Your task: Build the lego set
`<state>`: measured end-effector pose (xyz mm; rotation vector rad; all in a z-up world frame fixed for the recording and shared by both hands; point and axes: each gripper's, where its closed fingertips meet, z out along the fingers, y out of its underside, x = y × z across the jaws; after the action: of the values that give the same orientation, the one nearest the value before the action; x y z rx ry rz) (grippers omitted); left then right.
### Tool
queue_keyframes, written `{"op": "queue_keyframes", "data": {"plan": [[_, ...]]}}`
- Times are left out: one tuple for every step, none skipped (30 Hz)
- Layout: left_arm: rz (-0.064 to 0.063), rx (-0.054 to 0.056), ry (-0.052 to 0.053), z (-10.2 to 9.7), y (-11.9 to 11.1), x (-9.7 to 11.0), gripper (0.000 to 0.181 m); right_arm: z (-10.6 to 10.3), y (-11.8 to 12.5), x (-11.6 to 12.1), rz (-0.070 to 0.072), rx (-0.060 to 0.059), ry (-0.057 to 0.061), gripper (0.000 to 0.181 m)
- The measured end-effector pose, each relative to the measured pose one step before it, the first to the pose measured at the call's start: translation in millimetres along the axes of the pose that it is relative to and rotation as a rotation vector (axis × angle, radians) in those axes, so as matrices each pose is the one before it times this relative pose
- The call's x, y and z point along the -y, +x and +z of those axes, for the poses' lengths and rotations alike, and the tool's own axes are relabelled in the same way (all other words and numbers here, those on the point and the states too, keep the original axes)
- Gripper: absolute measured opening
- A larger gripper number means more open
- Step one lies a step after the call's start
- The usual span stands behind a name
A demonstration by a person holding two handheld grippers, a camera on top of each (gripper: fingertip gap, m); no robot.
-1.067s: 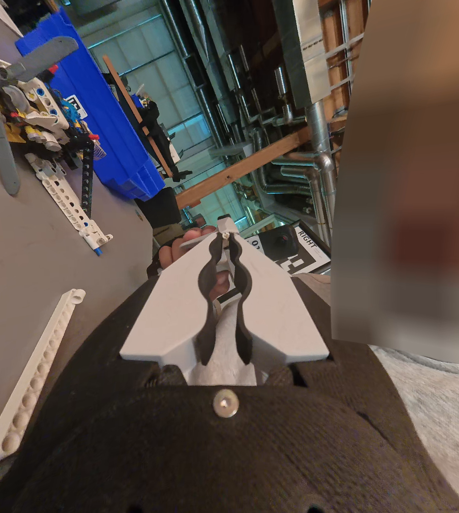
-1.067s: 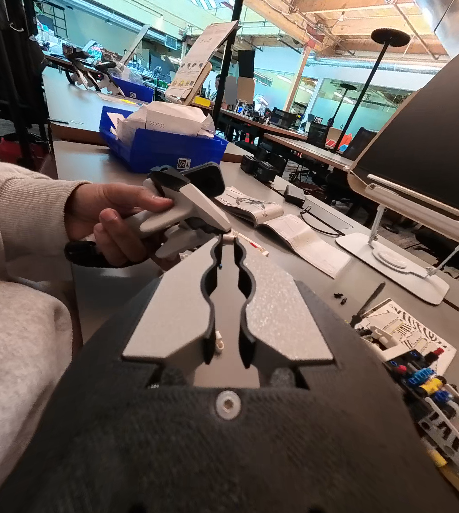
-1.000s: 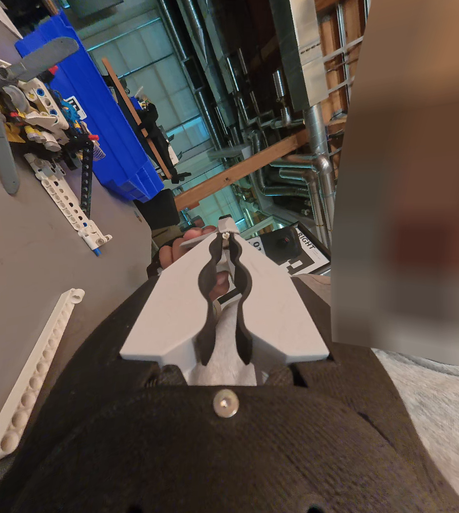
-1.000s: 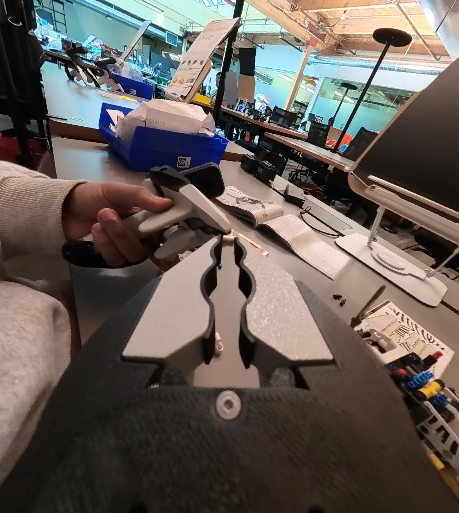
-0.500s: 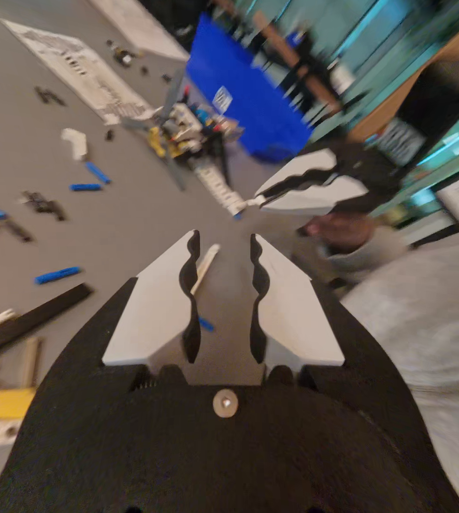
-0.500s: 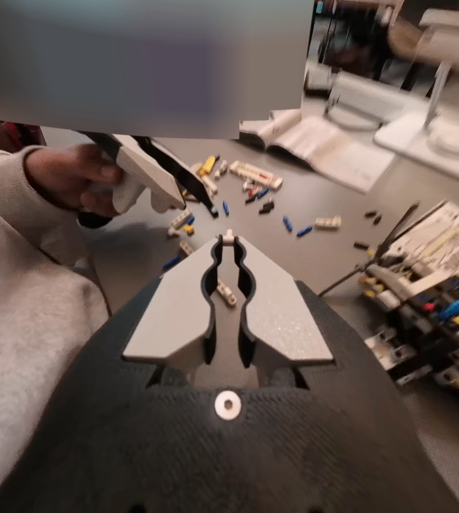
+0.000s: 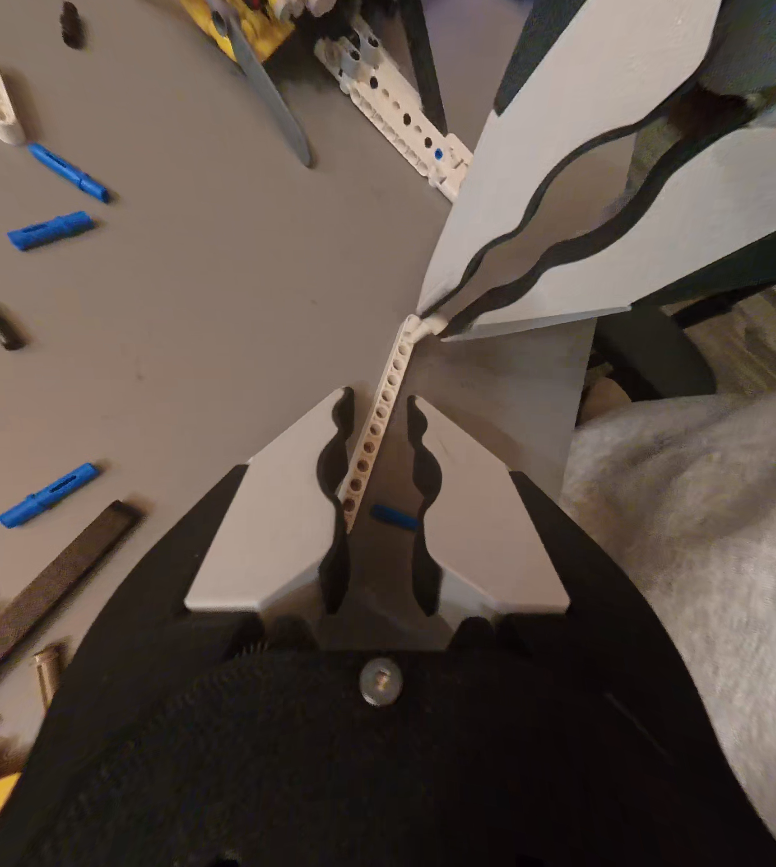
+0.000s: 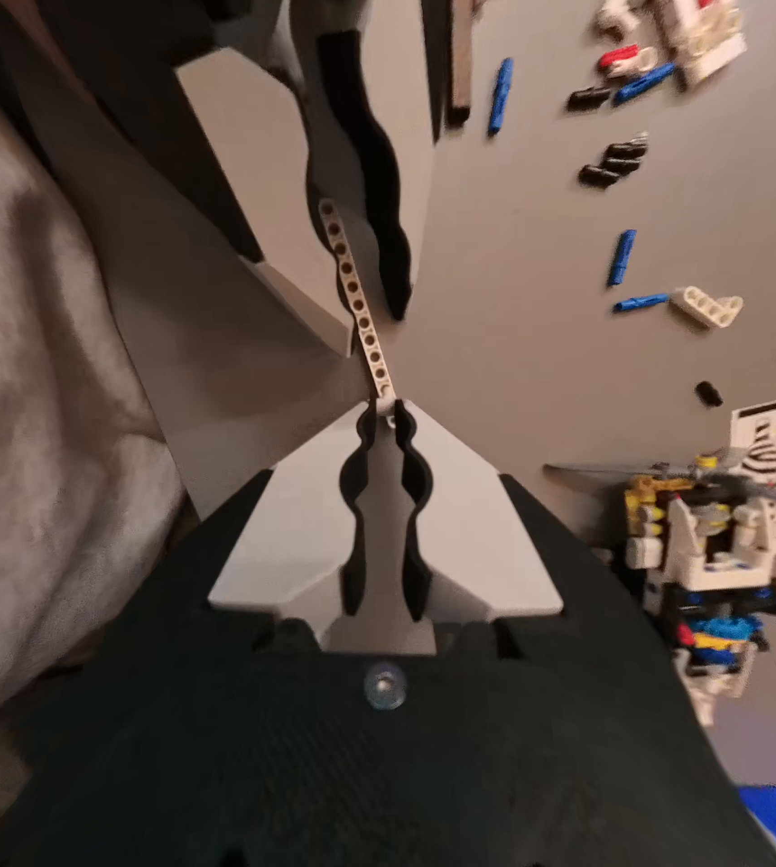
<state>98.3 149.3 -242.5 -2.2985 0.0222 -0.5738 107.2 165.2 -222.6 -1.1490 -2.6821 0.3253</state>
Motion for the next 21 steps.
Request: {"op": "queue_keyframes", "data": {"plan": [[-0.0111, -0.0081, -0.0023, 0.37, -0.33, -0.28, 0.018, 1.28, 0.14, -0.90, -0.0322, 0.0207, -0.0357, 0.006], [-0.0124, -0.0186, -0.0052, 0.62, 0.80, -0.53, 0.012, 1.11, 0.45, -0.88, -0.0201, 0.0240, -0.0306, 0.006], [-0.0144, -0.0272, -0.0047, 0.54, 1.55, -0.51, 0.007, 0.84, 1.16, -0.54, -0.0129, 0.0224, -0.0241, 0.006], [-0.0197, -0.0258, -0.0003, 0.03, 0.91, 0.05, 0.007, 0.39, 1.01, -0.13, -0.0093, 0.0243, -0.0172, 0.006], [-0.0190, -0.0192, 0.0058, -0.53, 0.17, 0.75, 0.006, 0.40, 0.44, -0.08, -0.0027, 0.0268, -0.0142, 0.006], [-0.0144, -0.0140, 0.0040, -0.40, 0.23, 0.43, 0.006, 0.43, -0.16, -0.03, 0.0021, 0.0278, -0.0129, 0.006], [-0.0064, -0.0064, 0.0021, -0.18, 0.09, 0.26, 0.006, 0.32, -0.31, -0.05, 0.0012, 0.0229, -0.0112, 0.006], [0.0009, 0.0018, 0.0005, 0.02, -0.08, 0.01, 0.006, 0.05, 0.02, 0.26, -0.0045, 0.0148, -0.0094, 0.006], [0.0046, 0.0056, -0.0015, 0.13, -0.14, -0.16, 0.006, 0.16, -0.29, 0.17, -0.0071, 0.0115, -0.0113, 0.006], [0.0058, 0.0057, -0.0013, 0.18, -0.03, -0.11, 0.006, 0.10, -0.18, 0.18, -0.0067, 0.0078, -0.0125, 0.006], [0.0040, 0.0039, -0.0007, 0.06, 0.07, -0.10, 0.006, 0.07, 0.39, 0.54, -0.0092, 0.0010, -0.0105, 0.006], [0.0008, 0.0009, 0.0000, 0.04, 0.03, 0.01, 0.006, 0.23, 0.25, 0.25, -0.0109, 0.0002, -0.0127, 0.006], [-0.0021, -0.0014, 0.0006, -0.10, -0.04, 0.10, 0.006, 0.67, 0.03, -0.28, -0.0104, 0.0015, -0.0159, 0.006], [-0.0026, -0.0029, 0.0007, -0.02, 0.04, 0.16, 0.006, 0.81, 0.22, -0.20, -0.0120, -0.0014, -0.0152, 0.006], [-0.0028, -0.0026, 0.0006, -0.09, 0.04, 0.07, 0.006, 1.12, -0.10, -0.10, -0.0130, 0.0000, -0.0134, 0.006], [-0.0025, -0.0016, 0.0005, -0.05, -0.04, 0.04, 0.006, 1.14, -0.81, -0.11, -0.0104, 0.0047, -0.0126, 0.006], [-0.0010, -0.0001, 0.0003, 0.03, -0.02, 0.13, 0.006, 1.20, -0.43, -0.06, -0.0101, 0.0018, -0.0115, 0.006], [0.0006, 0.0013, -0.0004, -0.04, -0.08, -0.02, 0.006, 1.00, 0.01, 0.32, -0.0109, -0.0006, -0.0085, 0.006], [0.0009, 0.0019, -0.0006, 0.05, -0.02, -0.09, 0.005, 0.41, 0.23, 0.46, -0.0090, -0.0008, -0.0077, 0.006], [0.0010, -0.0008, 0.0003, 0.02, 0.18, 0.09, 0.005, 0.11, 1.12, -0.04, -0.0088, -0.0064, -0.0102, 0.006], [-0.0018, 0.0006, 0.0003, -0.03, -0.17, 0.02, 0.005, 0.36, 0.96, -0.02, -0.0099, -0.0057, -0.0094, 0.006]]}}
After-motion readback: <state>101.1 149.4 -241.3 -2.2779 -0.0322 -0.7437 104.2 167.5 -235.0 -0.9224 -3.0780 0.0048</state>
